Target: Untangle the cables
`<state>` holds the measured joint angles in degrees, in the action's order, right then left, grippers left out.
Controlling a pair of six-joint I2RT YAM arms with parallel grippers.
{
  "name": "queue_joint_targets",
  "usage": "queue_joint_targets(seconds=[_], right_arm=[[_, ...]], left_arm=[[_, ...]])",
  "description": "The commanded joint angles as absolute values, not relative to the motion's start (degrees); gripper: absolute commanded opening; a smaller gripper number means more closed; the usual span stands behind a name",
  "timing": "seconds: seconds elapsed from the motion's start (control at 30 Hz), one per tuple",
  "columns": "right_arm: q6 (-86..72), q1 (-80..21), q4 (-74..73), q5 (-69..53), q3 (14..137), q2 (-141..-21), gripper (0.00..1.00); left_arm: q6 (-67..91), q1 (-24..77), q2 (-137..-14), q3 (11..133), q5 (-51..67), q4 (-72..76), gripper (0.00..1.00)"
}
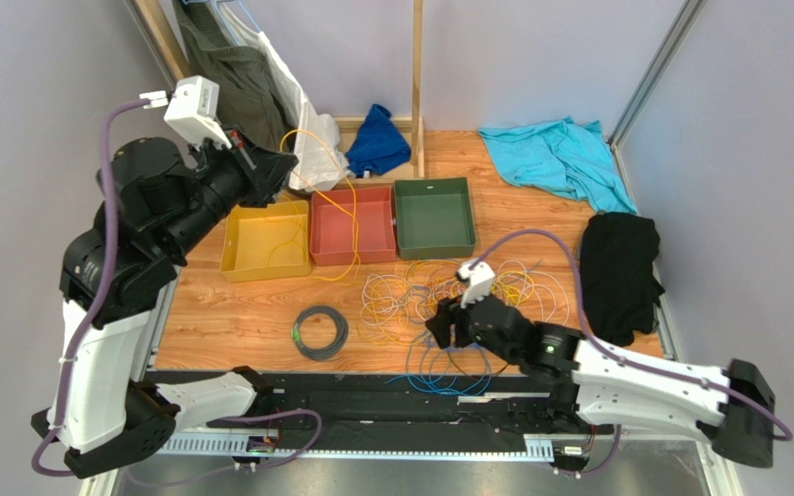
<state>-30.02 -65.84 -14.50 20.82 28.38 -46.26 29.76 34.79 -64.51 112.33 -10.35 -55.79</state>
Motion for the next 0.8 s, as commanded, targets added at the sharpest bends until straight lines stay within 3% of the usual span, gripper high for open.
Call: queue_joint_targets(seconds=[0.0,0.2,0.43,0.57,0.77], right_arm=[[-25.4,-66.09,-7.04,19.16,35.75,-59.47,0.63],[-24.26,-66.27,-2.47,17.14,42.18,-77.94,0.54],[-22.07,-66.09,-0.97,21.17,49.3,-90.07,0.54],[-21.45,-66.62,2.01,21.53,50.8,-91.5,0.54],[-25.91,-67.32,10.72,17.84,45.01,-83.6,0.54]], left_arm=[[30.76,37.61,-65.39,116.8,-7.74,-54.49,0.0],[30.15,38.32,-66.79,119.17,-5.1,-55.02,0.0],[29.36,38.93,-67.24,119.53,-3.78,-55.72,0.0],[28.65,38.94,-67.06,119.62,-3.87,-56.42,0.0],[26.81,38.94,-66.36,118.92,-7.98,-58.53,0.0]])
